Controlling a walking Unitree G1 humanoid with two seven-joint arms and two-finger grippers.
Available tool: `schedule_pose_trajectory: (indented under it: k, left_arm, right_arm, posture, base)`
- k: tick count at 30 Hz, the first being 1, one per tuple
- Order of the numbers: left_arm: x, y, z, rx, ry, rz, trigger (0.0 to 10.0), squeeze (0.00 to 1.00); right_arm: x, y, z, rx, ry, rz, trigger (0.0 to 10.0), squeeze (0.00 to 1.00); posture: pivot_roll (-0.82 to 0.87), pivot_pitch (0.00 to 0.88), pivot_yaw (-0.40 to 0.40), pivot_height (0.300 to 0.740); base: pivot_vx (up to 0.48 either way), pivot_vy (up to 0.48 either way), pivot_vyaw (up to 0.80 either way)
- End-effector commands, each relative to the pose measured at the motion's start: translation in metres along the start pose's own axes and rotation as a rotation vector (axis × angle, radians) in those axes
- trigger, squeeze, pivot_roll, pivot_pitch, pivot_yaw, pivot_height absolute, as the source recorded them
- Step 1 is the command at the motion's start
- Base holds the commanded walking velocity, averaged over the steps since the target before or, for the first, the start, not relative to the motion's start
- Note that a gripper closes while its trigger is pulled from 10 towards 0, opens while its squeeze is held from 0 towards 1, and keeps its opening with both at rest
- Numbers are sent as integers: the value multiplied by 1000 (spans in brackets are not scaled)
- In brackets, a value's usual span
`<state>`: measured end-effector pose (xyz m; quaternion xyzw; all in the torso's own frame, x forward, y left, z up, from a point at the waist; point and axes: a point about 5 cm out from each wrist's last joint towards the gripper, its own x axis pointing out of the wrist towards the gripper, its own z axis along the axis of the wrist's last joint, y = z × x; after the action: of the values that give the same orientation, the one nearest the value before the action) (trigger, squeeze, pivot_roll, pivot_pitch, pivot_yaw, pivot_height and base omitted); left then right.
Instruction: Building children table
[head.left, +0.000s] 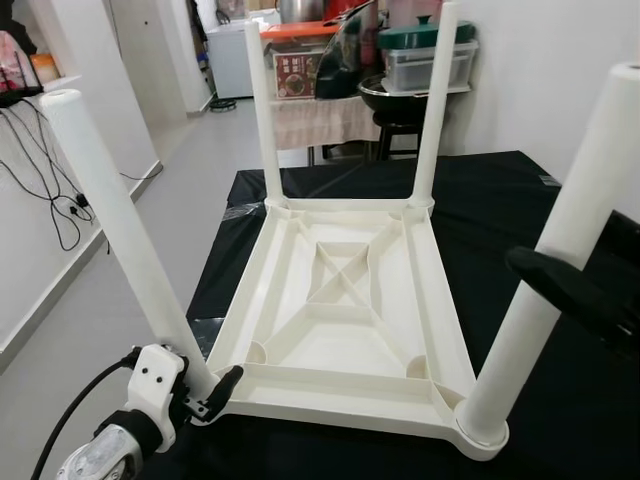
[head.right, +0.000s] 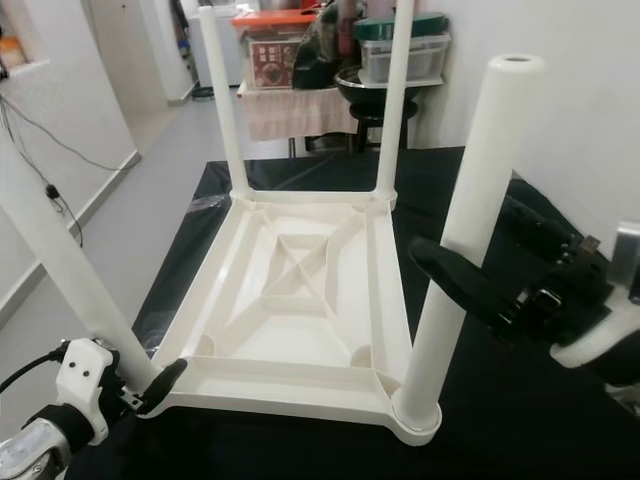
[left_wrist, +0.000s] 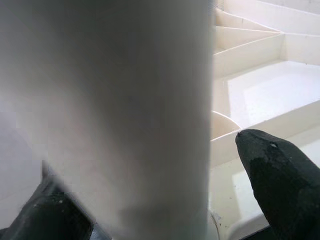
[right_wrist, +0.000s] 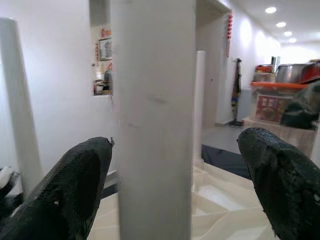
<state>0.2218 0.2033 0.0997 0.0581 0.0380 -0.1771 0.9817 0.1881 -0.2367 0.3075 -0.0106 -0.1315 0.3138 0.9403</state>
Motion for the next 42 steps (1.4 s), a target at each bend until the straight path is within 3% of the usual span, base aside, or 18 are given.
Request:
schedule_pose_trajectory:
  k: [1,9,10,22,23,25,26,27,28,42]
  left_arm:
    - [0,0,-4,5,5,11,10000,0]
    - [-1,0,-9,2,13,24,10000,0]
    - [0,1,-10,0,14,31,10000,0]
    - [9,8,-19,7,19,82,10000,0]
    - [10,9,-20,10,18,86,9451,0]
    - [12,10,-20,12,16,89,9451,0]
    - [13,10,-20,11,15,90,4196,0]
    - [13,10,-20,11,15,90,4196,0]
    - [13,10,-21,10,15,91,0,0]
    - [12,14,-22,13,-10,121,0,0]
  right_arm:
    - [5,-7,-5,14,43,-52,10000,0]
    - [9,-9,-4,21,43,-6,9647,0]
    - [11,-12,-7,21,59,-15,0,0]
    - [22,-23,-19,31,116,-62,0,0]
    - [22,-23,-19,33,118,-62,0,0]
    - [23,-22,-20,34,118,-61,0,0]
    - [23,-22,-21,35,119,-59,0,0]
    - [23,-22,-21,35,119,-59,0,0]
    - [23,-22,-21,36,119,-58,0,0]
    - [35,-27,-31,54,129,-114,0,0]
  posture:
    - [-161,0,7,740]
    - [-167,0,6,740]
    - [-166,0,0,740]
    - [-159,0,-12,740]
    - [-159,0,-11,740]
    - [-159,0,-11,740]
    - [-162,0,-10,740]
    - [-162,0,-10,740]
    - [-162,0,-10,740]
    - [-148,0,-13,740]
  base:
    - [0,0,0]
    - [0,0,0]
    - [0,0,0]
    - [0,0,0]
    - [0,0,0]
    - [0,0,0]
    - [0,0,0]
    - [0,0,0]
    - [0,0,0]
    - [0,0,0]
